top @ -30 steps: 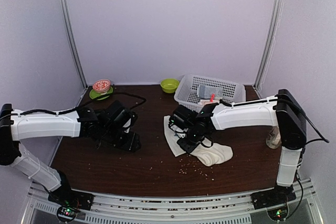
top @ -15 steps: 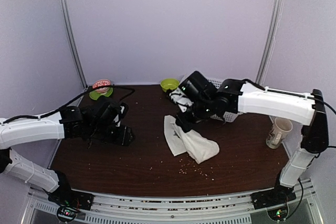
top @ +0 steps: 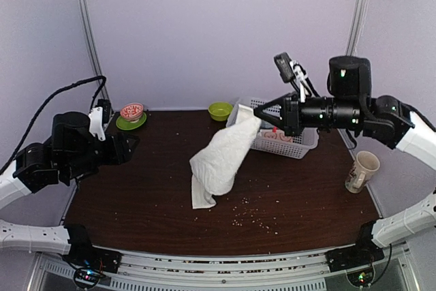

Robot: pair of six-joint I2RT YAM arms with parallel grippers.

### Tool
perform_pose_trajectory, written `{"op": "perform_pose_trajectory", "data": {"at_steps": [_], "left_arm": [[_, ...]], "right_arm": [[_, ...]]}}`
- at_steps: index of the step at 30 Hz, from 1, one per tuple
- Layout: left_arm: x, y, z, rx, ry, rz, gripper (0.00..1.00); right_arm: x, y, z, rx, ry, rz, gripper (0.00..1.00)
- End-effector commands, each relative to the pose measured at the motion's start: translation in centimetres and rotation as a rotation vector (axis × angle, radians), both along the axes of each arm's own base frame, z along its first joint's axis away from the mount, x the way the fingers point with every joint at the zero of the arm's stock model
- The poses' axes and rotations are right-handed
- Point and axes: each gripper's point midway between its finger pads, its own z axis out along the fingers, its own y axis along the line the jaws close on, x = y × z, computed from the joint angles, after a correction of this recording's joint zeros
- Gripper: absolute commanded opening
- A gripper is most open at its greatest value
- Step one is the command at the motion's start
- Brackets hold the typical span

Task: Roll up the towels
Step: Pick up the towel from the center of the board.

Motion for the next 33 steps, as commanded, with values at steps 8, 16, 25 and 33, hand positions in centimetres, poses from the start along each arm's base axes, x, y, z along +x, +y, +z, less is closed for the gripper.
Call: {"op": "perform_pose_trajectory", "data": {"at_steps": [8, 16, 25, 33], "left_arm": [[3.4, -5.1, -9.4, 0.209, 0.199, -0.083, 0.63], [8.1, -8.7, -15.3, 0.186, 0.417, -0.147, 0.61], [14.2, -11.8, -20.2, 0.041, 0.624, -0.144, 0.50], [17.3, -13.9, -21.9, -0.037, 0.713, -0.142, 0.49]], "right_arm": [[-0.8, -10.8, -18.2, -0.207, 0.209, -0.340, 0.00], [-3.4, -10.5, -22.1, -0.239, 0.303, -0.229, 0.00], [-3.4, -10.8, -22.2, -0.200, 0.298, -0.250, 0.00], [-3.4, -11.1, -22.1, -0.198, 0.303, -0.267, 0.00]]}}
